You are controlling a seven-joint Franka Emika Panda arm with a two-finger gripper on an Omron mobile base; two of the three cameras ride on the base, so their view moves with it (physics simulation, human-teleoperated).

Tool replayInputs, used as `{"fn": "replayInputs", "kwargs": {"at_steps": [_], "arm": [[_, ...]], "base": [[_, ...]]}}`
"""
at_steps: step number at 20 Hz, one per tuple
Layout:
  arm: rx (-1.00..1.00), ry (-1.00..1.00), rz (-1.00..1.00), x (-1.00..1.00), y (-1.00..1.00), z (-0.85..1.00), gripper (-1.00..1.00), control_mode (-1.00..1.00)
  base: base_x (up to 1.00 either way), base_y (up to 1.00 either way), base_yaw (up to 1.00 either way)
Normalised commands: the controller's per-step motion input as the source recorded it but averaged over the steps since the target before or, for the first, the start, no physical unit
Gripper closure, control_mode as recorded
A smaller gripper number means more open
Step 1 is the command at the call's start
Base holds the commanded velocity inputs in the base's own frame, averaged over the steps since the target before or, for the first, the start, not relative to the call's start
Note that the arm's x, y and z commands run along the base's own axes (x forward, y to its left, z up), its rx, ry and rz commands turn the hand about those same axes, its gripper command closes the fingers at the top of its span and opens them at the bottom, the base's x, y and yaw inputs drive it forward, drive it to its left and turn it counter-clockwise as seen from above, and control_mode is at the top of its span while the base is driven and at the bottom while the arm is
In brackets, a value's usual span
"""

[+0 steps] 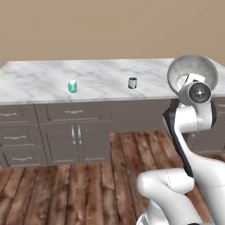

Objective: Clear the mugs and bowl far away from the sink.

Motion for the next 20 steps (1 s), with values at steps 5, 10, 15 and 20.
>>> {"fn": "replayInputs", "kwargs": {"at_steps": [5, 10, 15, 20], "arm": [[0.0, 0.0, 0.0, 0.0, 0.0, 0.0, 1.0, 1.0], [0.0, 0.0, 0.0, 0.0, 0.0, 0.0, 1.0, 1.0], [0.0, 0.0, 0.0, 0.0, 0.0, 0.0, 1.0, 1.0], [0.0, 0.0, 0.0, 0.0, 0.0, 0.0, 1.0, 1.0]], "base": [[1.0, -0.39, 0.07], [0.99, -0.36, 0.0], [0.39, -0.73, -0.02], [0.13, -0.74, -0.02]]}}
